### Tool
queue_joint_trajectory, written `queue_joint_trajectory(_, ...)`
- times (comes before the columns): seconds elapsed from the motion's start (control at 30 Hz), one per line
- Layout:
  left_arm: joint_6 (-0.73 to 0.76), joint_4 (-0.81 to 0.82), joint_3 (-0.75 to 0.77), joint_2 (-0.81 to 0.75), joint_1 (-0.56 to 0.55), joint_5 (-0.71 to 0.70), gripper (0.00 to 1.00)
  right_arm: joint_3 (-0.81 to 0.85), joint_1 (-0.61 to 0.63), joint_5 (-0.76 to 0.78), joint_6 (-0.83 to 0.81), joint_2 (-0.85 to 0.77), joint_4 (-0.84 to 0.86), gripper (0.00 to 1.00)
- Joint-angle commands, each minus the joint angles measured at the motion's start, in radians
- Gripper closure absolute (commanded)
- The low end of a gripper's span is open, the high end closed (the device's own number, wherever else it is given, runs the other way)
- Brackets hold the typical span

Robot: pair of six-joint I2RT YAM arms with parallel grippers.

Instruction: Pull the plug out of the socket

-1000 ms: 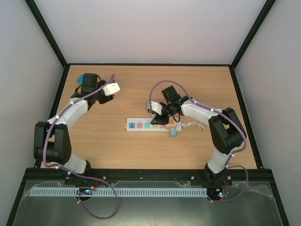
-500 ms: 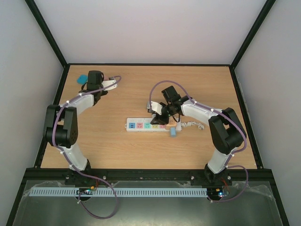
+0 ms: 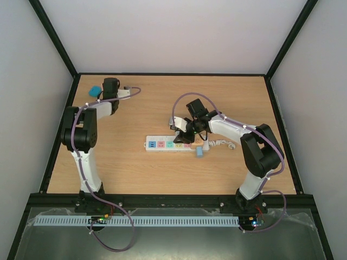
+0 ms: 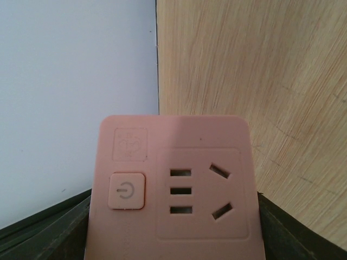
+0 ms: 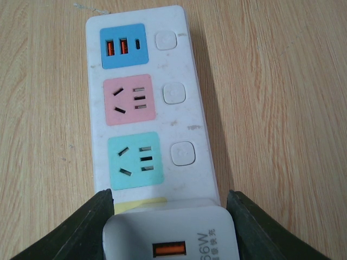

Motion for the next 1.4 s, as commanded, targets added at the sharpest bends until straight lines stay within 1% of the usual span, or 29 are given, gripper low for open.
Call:
queue_joint_trajectory(0.0,0.057,0.062,0.051,0.042,0.012,-0.040,0.63,-0.026,0.017,0.027,0.014,0.010,0.004,0.79)
queue_joint_trajectory(0.23,0.074,0.083,0.087,0.114,0.023,-0.056,0.63,-0.025,0.017,0.029,0.013,0.012,0.001,0.78)
queue_joint_trajectory(0.67,0.080,0.124,0.123,0.194,0.030,-0.096,0.60,-0.025,0.018,0.032,0.018,0.015,0.004,0.78)
queue_joint_trajectory(0.73,0.079,0.126,0.118,0.198,0.032,-0.095,0.57,-0.025,0.017,0.031,0.019,0.014,0.003,0.78)
queue_joint_trajectory(0.87,0.072,0.145,0.090,0.189,0.032,-0.092,0.43,-0.023,0.019,0.030,0.020,0.014,0.001,0.78)
queue_joint_trajectory(1.07,0.036,0.145,0.030,0.139,0.032,-0.063,0.26,-0.022,0.020,0.030,0.022,0.017,0.001,0.78)
queue_joint_trajectory(1.37,-0.027,0.082,-0.014,0.088,0.032,-0.035,0.18,-0.020,0.028,0.032,0.022,0.019,-0.001,0.78)
